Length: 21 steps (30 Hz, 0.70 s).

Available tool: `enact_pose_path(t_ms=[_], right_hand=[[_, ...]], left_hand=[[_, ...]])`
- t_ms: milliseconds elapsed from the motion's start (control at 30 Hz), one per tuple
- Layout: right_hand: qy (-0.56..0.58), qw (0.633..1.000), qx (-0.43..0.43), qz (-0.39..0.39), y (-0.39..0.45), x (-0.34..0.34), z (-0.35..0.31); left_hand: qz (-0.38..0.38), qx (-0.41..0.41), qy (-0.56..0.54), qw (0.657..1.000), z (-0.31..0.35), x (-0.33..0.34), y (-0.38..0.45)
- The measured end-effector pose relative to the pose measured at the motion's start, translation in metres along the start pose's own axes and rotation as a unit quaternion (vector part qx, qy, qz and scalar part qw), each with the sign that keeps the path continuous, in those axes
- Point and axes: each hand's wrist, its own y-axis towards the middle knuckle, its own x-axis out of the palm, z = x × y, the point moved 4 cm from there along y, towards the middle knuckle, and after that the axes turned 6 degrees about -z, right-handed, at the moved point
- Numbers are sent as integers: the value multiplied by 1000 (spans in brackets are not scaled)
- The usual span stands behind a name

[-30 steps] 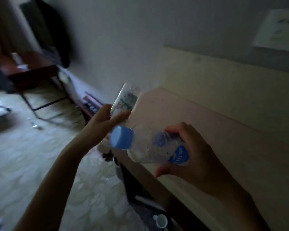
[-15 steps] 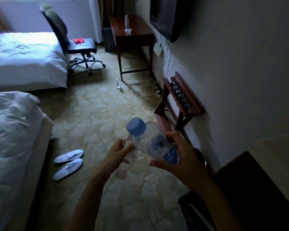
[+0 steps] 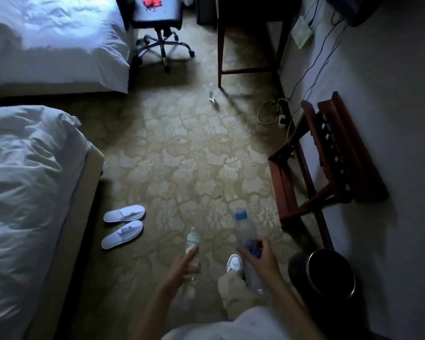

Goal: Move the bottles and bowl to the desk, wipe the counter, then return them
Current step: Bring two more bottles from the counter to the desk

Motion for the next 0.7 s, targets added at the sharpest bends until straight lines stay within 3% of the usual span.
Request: enact_pose_path(t_ms=[300, 500, 700], right_hand=[[-49, 996, 44, -60, 201, -12, -126], [-52, 995, 80, -20, 337, -10, -196], [-31, 998, 60, 19, 467, 2, -338]], left_hand=[[124, -10, -108, 986, 154, -82, 119], [110, -4, -148, 983, 262, -136, 232], [52, 26, -74, 996, 451, -194, 336]])
